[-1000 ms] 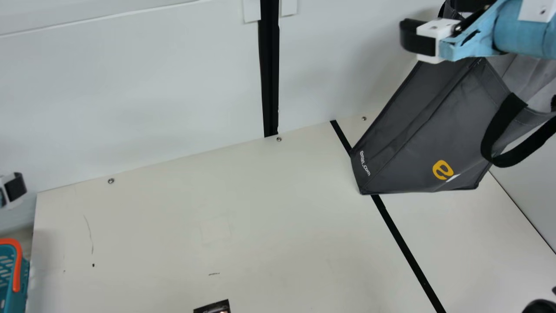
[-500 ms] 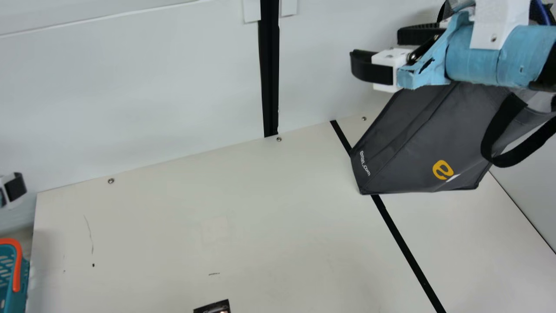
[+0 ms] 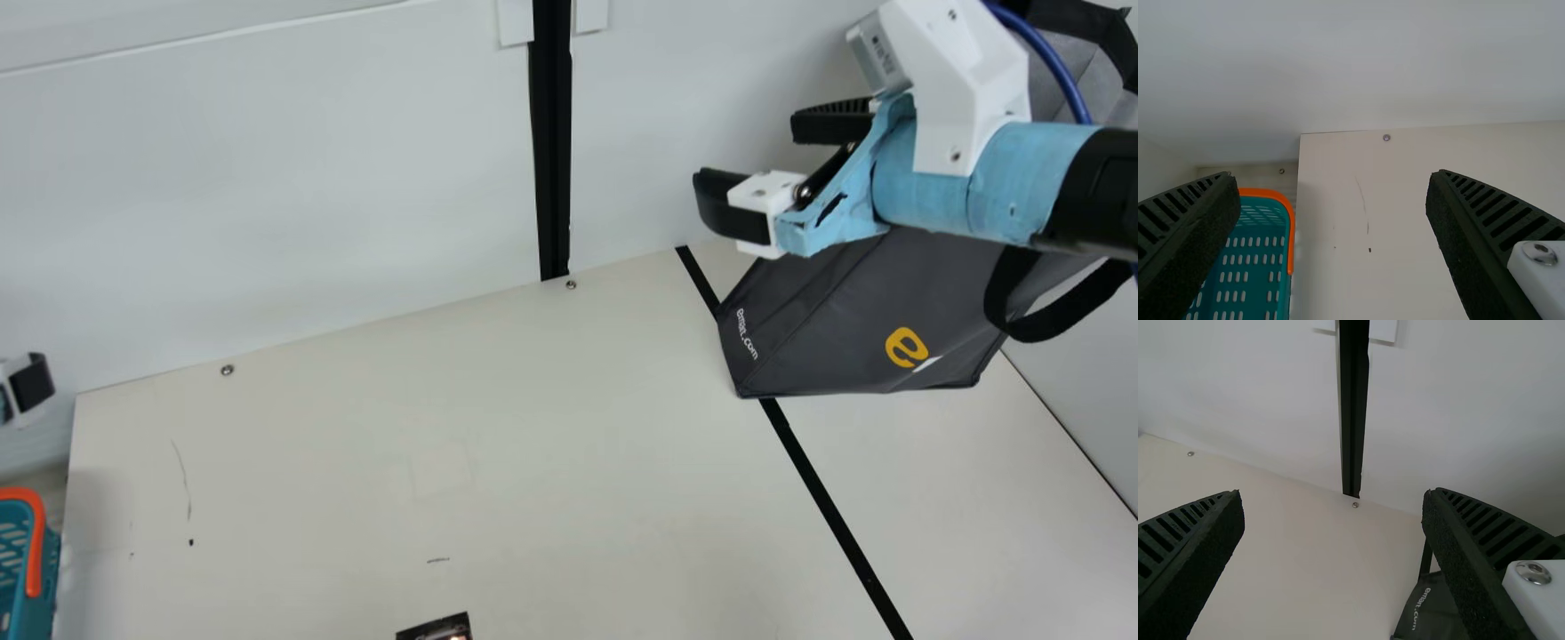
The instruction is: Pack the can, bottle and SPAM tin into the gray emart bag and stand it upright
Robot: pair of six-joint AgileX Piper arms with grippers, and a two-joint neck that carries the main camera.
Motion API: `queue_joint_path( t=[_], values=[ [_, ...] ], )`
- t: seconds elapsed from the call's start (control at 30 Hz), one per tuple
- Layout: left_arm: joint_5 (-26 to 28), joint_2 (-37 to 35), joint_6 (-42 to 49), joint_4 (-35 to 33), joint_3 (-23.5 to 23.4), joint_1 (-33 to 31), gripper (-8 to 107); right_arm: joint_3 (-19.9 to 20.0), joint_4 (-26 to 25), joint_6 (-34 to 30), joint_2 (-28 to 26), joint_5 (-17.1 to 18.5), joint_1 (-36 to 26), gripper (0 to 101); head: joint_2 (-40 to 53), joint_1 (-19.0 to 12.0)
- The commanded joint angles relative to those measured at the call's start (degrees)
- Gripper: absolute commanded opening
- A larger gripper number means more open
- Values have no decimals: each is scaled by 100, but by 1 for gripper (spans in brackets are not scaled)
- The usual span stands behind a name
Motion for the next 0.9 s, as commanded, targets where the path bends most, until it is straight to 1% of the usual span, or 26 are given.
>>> queue_joint_path(
  t=[0.0,0.23,0.43,0.53,0.6,0.63,0.87],
  values=[
    [0,0,0,0,0,0,90,292,-112,-10,-89,-202,110,95,-5,-130],
    [0,0,0,0,0,0,90,920,-470,31,-355,-700,488,95,-5,-130],
    [0,0,0,0,0,0,90,1266,-774,119,-464,-1034,739,95,-5,-130],
    [0,0,0,0,0,0,90,1369,-853,147,-461,-1151,833,95,-5,-130],
    [0,0,0,0,0,0,90,1434,-808,141,-441,-1246,888,95,-5,-130],
    [0,0,0,0,0,0,90,1418,-838,137,-454,-1196,878,95,-5,-130],
    [0,0,0,0,0,0,90,1439,-827,137,-455,-1263,884,95,-5,-130]
  ],
)
